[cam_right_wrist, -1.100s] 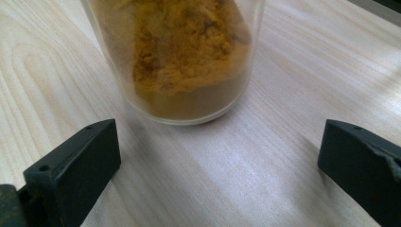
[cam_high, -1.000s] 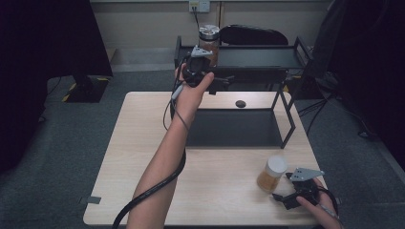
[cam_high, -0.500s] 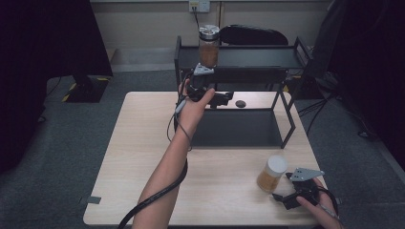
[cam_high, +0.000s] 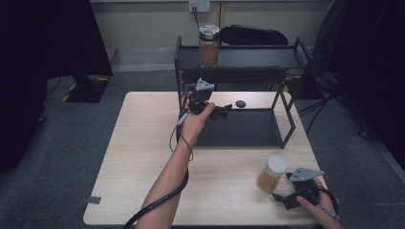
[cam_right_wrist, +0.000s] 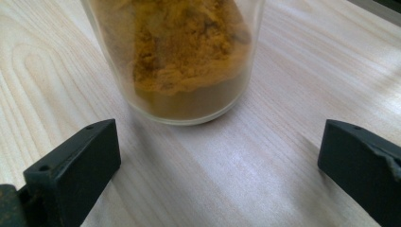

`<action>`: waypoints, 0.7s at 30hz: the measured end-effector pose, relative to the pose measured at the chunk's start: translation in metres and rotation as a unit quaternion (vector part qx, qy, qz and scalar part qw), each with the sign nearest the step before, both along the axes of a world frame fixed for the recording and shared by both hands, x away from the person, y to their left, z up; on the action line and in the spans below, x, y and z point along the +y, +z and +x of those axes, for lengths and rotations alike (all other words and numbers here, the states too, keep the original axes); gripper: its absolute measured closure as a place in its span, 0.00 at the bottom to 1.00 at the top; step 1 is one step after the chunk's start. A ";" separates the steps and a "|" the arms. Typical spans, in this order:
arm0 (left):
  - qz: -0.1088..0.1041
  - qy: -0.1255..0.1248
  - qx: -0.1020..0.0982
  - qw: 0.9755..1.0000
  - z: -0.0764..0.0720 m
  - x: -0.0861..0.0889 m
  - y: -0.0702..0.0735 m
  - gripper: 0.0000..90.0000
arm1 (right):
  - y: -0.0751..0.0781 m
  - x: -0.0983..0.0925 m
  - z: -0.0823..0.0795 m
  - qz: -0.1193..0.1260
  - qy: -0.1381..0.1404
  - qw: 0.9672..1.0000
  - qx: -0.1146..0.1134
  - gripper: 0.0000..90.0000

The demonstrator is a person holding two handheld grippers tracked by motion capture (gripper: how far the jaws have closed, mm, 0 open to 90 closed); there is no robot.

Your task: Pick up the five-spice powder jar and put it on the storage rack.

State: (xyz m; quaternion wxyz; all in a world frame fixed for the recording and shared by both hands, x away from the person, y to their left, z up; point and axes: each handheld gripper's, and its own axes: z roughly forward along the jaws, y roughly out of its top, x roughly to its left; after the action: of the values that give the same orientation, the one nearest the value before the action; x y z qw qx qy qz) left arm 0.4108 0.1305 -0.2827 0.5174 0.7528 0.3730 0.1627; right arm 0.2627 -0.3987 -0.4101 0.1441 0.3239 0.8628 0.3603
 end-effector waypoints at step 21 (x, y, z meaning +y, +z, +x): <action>0.021 -0.007 0.034 0.999 -0.006 0.002 -0.062 0.02 | 0.000 0.000 0.000 0.000 0.000 1.000 0.000 0.00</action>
State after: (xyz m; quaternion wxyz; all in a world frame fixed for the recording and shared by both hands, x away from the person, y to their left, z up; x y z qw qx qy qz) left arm 0.4048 0.1324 -0.3445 0.4898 0.7712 0.3814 0.1413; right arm 0.2627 -0.3987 -0.4101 0.1440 0.3241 0.8628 0.3603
